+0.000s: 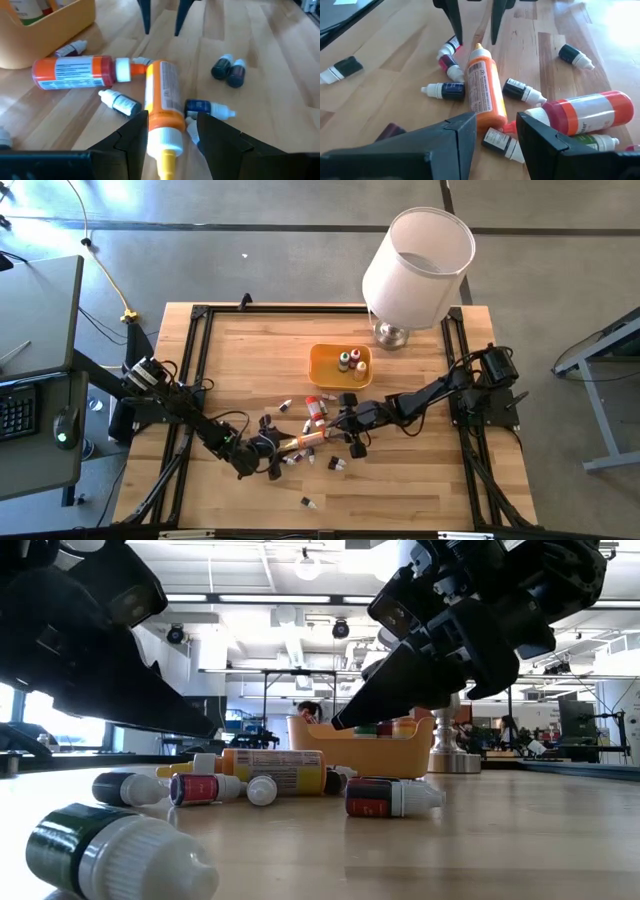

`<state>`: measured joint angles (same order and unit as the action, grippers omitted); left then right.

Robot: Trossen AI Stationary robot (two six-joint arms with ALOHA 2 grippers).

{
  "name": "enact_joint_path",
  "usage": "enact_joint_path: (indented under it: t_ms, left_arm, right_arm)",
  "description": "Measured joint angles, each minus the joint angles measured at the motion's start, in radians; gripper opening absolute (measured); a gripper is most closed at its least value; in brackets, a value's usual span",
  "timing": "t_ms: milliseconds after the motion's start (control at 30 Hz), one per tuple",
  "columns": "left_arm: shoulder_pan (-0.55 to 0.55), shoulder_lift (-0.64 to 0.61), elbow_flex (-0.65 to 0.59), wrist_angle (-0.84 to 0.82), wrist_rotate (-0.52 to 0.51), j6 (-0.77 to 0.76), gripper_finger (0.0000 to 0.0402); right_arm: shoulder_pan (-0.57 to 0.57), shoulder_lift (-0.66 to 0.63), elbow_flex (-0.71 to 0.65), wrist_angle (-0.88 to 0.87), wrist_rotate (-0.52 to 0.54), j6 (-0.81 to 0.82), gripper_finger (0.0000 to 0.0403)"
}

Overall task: Pick & Place food coloring
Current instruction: Put the large yellow food coloring bottle into the yellow container

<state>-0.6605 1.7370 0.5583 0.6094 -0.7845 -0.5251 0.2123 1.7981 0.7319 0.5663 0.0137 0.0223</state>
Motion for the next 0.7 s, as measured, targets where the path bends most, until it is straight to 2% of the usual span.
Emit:
enact_joint_path:
  t_ms: [200, 367, 700]
  left_arm:
    - [0.0, 0.0, 0.0, -0.026, -0.053, -0.002, 0.0165]
    - [0.0, 0.007, 0.0, -0.023, -0.056, -0.029, 0.0165]
    - [0.0, 0.136, 0.007, 0.061, -0.089, -0.109, 0.0165]
  right_arm:
    - [0.0, 0.0, 0.0, 0.012, 0.03, -0.027, 0.0133]
    - [0.0, 0.0, 0.0, 0.048, 0.039, -0.07, 0.0133]
    - [-0.003, 0.0, 0.0, 0.096, 0.036, -0.166, 0.0133]
